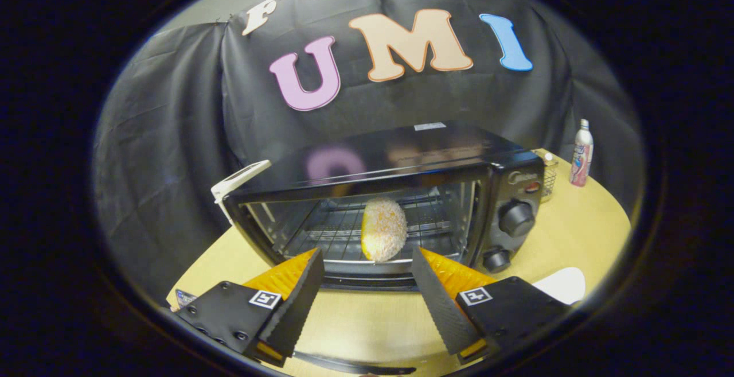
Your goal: Open the toaster oven, put the food inside, and close the toaster oven door.
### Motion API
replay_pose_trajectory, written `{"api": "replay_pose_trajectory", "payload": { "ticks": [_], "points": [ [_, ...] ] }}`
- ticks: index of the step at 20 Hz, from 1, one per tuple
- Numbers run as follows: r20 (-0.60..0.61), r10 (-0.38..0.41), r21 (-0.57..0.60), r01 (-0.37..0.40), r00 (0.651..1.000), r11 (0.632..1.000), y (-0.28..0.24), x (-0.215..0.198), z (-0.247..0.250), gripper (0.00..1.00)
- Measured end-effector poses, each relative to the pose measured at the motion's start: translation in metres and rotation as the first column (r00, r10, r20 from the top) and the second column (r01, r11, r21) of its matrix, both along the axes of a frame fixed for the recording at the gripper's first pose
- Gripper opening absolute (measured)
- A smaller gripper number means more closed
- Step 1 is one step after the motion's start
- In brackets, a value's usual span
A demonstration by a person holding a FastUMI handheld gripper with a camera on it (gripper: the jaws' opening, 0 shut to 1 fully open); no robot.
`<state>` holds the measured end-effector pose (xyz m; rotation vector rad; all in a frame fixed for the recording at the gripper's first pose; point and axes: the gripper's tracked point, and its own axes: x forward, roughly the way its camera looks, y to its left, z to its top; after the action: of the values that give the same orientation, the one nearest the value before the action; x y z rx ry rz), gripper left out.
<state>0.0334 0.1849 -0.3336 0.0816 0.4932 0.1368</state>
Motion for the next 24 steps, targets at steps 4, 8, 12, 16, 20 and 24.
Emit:
{"api": "replay_pose_trajectory", "payload": {
  "ticks": [4,8,12,16,20,24],
  "points": [
    [0.026,0.002,-0.047,-0.001,1.000,0.999,-0.007,-0.046,-0.001,0.97],
    [0.021,-0.014,-0.065,0.016,1.000,0.998,-0.002,-0.093,-0.020,0.97],
    [-0.016,-0.050,-0.086,0.048,0.999,0.995,0.005,-0.128,-0.049,0.97],
    [-0.039,-0.077,-0.079,0.073,0.996,0.994,0.006,-0.139,-0.064,0.97],
    [-0.056,-0.098,-0.108,0.092,0.994,0.990,-0.001,-0.141,-0.075,0.97],
    [-0.040,-0.112,-0.127,0.106,0.993,0.986,-0.004,-0.139,-0.074,0.96]
  ]
}}
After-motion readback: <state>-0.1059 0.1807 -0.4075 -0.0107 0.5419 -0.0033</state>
